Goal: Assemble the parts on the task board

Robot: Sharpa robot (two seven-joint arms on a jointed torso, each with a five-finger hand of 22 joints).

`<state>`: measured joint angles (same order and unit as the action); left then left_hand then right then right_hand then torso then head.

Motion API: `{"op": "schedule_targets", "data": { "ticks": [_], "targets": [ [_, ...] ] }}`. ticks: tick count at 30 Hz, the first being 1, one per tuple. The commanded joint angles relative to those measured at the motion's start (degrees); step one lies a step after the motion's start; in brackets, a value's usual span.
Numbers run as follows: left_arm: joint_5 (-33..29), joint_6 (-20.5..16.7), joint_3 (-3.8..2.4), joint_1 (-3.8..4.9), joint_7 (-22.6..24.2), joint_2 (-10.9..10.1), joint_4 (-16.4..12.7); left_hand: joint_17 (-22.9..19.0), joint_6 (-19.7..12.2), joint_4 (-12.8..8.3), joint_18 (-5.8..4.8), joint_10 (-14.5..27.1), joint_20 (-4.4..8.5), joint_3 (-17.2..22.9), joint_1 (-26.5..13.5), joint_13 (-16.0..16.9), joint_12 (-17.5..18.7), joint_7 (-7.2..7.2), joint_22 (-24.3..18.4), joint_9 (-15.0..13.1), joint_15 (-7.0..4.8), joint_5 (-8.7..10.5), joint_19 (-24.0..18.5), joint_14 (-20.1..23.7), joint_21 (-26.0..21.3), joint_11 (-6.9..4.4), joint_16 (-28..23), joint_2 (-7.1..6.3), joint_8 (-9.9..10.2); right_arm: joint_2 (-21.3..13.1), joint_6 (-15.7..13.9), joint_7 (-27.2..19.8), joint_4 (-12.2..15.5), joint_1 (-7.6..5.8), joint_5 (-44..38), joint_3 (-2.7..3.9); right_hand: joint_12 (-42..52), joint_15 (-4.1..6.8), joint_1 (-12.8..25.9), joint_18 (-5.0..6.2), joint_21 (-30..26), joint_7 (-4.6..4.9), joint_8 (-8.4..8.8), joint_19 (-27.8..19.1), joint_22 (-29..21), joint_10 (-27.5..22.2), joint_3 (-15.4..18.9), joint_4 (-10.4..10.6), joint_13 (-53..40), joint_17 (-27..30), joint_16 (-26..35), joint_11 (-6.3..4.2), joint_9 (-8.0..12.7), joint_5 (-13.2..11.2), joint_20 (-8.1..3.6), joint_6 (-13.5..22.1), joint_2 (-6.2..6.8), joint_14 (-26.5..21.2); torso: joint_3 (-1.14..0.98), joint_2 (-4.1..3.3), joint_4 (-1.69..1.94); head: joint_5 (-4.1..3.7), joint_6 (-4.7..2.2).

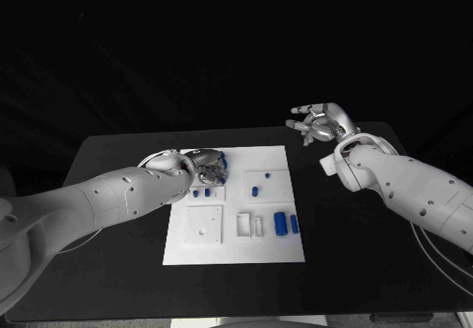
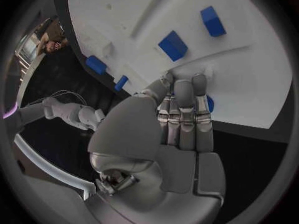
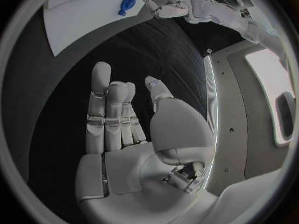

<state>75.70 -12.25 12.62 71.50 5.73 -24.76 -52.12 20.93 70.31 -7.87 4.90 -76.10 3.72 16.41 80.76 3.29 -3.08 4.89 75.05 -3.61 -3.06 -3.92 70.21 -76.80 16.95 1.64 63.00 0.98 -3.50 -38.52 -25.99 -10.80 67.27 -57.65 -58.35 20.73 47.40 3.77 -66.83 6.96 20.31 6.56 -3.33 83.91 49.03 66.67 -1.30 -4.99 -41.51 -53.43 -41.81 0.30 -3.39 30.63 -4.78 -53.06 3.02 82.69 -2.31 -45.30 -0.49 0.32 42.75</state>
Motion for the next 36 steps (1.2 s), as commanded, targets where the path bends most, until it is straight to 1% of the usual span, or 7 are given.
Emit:
{"op": "schedule_targets", "data": {
  "ticks": [1, 5, 10, 17, 19, 24, 36],
  "targets": [
    [-2.4, -0.84, 0.06, -0.3, -0.37, -0.4, -0.12, 0.12, 0.52, -0.4, -0.58, -0.55, 0.4, 0.09, -0.4, 0.11, -0.26, 0.05, 1.11, -0.21, -0.02, -0.45, 0.03, -0.35, 0.33, -0.12, 0.0, 0.32, -0.17, 0.07, 0.82, -0.56, 0.0, 0.04, 0.01, 0.03, 0.01, 0.29, 0.63, 0.13, 0.18, 0.05, -0.1, 2.23, -0.05, -0.05, -0.29, -0.2, 0.07, 0.08, 0.18, -0.4, -0.08, 0.2, -0.29, -0.35, -0.17, -0.01, 0.01, 0.01, 0.06, 0.02, -0.13],
    [-4.39, -1.29, -0.57, -0.3, -0.52, -1.14, -0.83, 0.21, 0.65, -0.61, -0.58, -0.75, 0.47, 0.24, -0.55, 0.11, -0.25, 0.01, 1.11, -0.21, -0.1, -0.59, 0.08, -0.47, 0.64, -0.18, -0.07, 0.32, -0.17, 0.04, 0.82, -0.56, 0.0, 0.05, 0.01, 0.03, 0.03, 0.29, 0.66, 0.12, 0.22, 0.05, -0.1, 2.23, -0.1, -0.05, -0.34, -0.2, 0.09, 0.07, 0.17, -0.4, -0.08, 0.33, -0.3, -0.33, -0.16, 0.0, 0.01, 0.02, 0.21, 0.01, -0.19],
    [-8.51, -1.14, -2.24, -0.29, -1.2, -2.28, -2.35, 0.28, 0.61, -0.73, -0.6, -0.79, 0.52, 0.4, -0.72, 0.12, -0.25, 0.0, 1.09, -0.2, -0.13, -0.75, 0.12, -0.47, 0.9, -0.2, -0.15, 0.36, -0.16, -0.12, 0.83, -0.54, 0.0, 0.05, 0.01, 0.03, 0.03, 0.29, 0.66, 0.12, 0.22, 0.05, -0.1, 2.23, -0.1, -0.05, -0.34, -0.2, 0.09, 0.07, 0.17, -0.4, -0.08, 0.33, -0.3, -0.33, -0.16, 0.0, 0.12, 0.09, 0.39, 0.13, -0.28],
    [-12.79, 0.34, -4.8, -0.21, -2.63, -4.83, -5.09, 0.29, 0.57, -0.77, -0.6, -0.74, 0.52, 0.44, -0.8, 0.11, -0.25, 0.02, 1.09, -0.2, -0.12, -0.87, 0.06, -0.45, 0.97, -0.17, -0.22, 0.34, -0.16, -0.33, 0.91, -0.47, 0.09, 0.06, 0.02, 0.03, 0.03, 0.29, 0.66, 0.12, 0.22, 0.05, -0.1, 2.23, -0.1, -0.05, -0.34, -0.2, 0.09, 0.07, 0.17, -0.4, -0.08, 0.33, -0.3, -0.33, -0.16, 0.0, 0.04, 0.05, 0.35, 0.7, -0.38],
    [-13.3, 1.2, -5.29, -0.11, -3.1, -5.7, -5.8, 0.32, 0.59, -0.85, -0.61, -0.73, 0.51, 0.49, -0.92, 0.12, -0.25, 0.01, 1.06, -0.2, -0.12, -0.83, -0.07, -0.48, 1.05, -0.18, -0.34, 0.31, -0.17, -0.38, 0.93, -0.46, 0.08, 0.06, 0.02, 0.03, 0.03, 0.3, 0.73, 0.12, 0.27, 0.05, -0.11, 2.22, -0.19, -0.06, -0.35, -0.18, 0.12, 0.08, 0.18, -0.4, -0.08, 0.4, -0.3, -0.35, -0.1, -0.02, 0.06, 0.05, 0.43, 0.71, -0.36],
    [-14.11, 3.53, -5.86, 0.2, -3.65, -7.61, -6.91, 0.32, 0.56, -0.93, -0.6, -0.69, 0.51, 0.53, -0.87, 0.11, -0.25, 0.03, 1.06, -0.2, -0.12, -0.85, -0.15, -0.44, 1.09, -0.16, -0.44, 0.34, -0.15, -0.41, 0.97, -0.45, 0.02, 0.06, 0.02, 0.03, 0.03, 0.3, 0.73, 0.12, 0.27, 0.05, -0.11, 2.22, -0.19, -0.06, -0.35, -0.18, 0.12, 0.08, 0.18, -0.4, -0.08, 0.4, -0.3, -0.35, -0.1, -0.02, 0.0, -0.04, 0.32, 1.01, -0.4],
    [-11.43, 5.79, -6.05, 0.35, -4.25, -9.78, -7.11, 0.33, 0.62, -1.1, -0.58, -0.76, 0.52, 0.56, -0.69, 0.11, -0.25, 0.04, 1.05, -0.19, -0.13, -0.65, -0.32, -0.44, 1.18, -0.17, -0.67, 0.39, -0.15, -0.51, 1.02, -0.43, -0.05, 0.15, 0.02, 0.03, 0.03, 0.3, 0.73, 0.12, 0.27, 0.05, -0.11, 2.22, -0.19, -0.06, -0.35, -0.18, 0.12, 0.08, 0.18, -0.4, -0.08, 0.4, -0.3, -0.35, -0.1, -0.02, 0.02, -0.07, 0.31, 1.35, -0.3]
  ]
}}
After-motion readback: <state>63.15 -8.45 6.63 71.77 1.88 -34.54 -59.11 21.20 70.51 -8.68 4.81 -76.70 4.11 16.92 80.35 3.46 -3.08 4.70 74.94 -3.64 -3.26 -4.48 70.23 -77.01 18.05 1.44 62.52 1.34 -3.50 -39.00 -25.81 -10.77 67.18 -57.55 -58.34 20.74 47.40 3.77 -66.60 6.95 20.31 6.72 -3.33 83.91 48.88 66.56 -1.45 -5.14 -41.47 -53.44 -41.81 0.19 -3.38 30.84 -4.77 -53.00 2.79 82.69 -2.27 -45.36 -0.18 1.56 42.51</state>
